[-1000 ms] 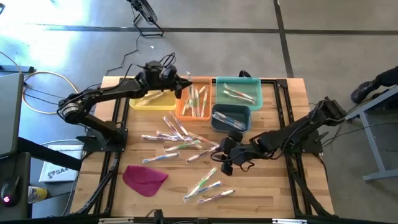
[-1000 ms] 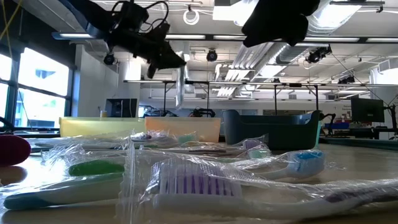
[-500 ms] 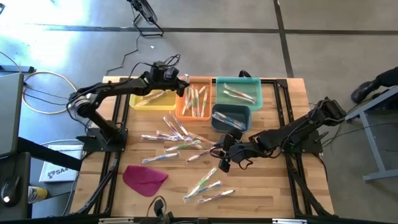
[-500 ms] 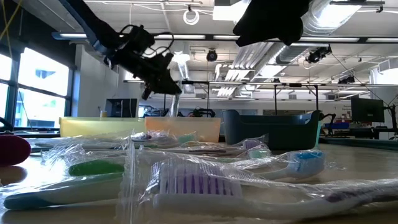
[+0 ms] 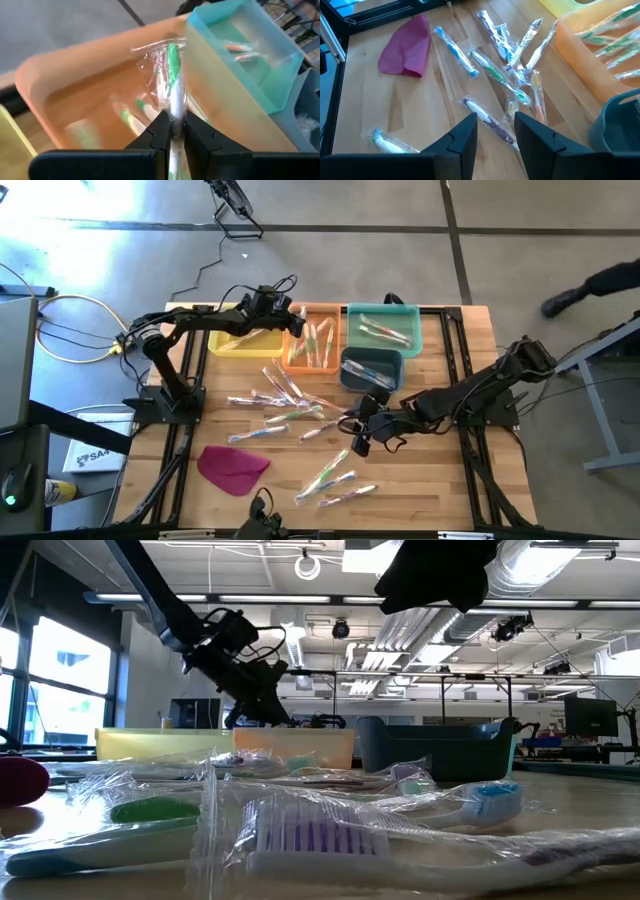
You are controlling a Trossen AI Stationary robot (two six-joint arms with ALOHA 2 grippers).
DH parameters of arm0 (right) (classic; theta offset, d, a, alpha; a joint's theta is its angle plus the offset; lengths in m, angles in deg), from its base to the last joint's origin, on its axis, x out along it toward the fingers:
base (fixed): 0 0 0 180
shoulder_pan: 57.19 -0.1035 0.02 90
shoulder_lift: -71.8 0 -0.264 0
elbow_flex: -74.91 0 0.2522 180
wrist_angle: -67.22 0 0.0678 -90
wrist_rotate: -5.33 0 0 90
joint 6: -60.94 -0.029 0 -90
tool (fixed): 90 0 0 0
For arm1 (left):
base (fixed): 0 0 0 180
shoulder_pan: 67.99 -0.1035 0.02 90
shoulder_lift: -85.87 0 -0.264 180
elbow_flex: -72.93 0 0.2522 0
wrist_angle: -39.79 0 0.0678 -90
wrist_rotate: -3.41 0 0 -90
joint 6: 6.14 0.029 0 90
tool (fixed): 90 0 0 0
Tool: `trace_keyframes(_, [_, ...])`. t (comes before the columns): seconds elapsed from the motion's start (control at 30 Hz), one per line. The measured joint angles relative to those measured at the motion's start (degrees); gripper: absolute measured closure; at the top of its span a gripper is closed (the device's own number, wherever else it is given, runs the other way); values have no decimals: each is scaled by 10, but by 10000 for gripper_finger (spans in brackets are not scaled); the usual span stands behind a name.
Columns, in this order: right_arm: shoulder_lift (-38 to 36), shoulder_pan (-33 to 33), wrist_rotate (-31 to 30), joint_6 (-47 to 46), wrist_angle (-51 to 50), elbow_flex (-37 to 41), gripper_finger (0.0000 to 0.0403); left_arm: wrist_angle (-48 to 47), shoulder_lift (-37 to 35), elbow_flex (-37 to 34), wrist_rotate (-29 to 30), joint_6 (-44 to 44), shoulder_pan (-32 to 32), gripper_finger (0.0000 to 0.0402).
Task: Pick & Place Toothbrushes
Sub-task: Put the green toothbrush into the orange bin
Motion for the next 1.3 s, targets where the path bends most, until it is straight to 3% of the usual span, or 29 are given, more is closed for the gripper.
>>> trace_keyframes(1.3, [0,0,0,1,0,0,280,-5,17,0,-10,-8,0,370])
